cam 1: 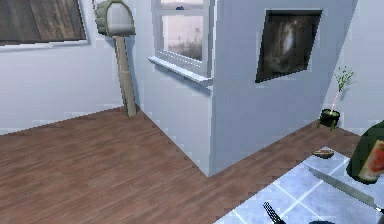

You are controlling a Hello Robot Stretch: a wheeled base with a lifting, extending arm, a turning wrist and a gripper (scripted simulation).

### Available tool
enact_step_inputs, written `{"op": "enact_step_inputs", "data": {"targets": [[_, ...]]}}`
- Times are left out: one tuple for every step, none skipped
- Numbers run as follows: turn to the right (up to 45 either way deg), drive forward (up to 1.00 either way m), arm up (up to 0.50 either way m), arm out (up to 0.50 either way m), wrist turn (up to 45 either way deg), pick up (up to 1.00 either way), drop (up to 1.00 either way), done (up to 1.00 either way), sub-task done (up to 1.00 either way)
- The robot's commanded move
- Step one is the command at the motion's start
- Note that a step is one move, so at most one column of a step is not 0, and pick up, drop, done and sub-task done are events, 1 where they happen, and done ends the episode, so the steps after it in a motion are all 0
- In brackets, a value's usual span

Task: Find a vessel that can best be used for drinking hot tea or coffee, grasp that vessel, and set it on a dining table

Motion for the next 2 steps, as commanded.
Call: {"op": "enact_step_inputs", "data": {"targets": [[0.0, 0.00, 0.00, 0.00, -18.0, 0.00, 0.00, 0.00, 0.00], [0.0, 0.00, 0.00, -0.14, 0.0, 0.00, 0.00, 0.00, 0.00]]}}
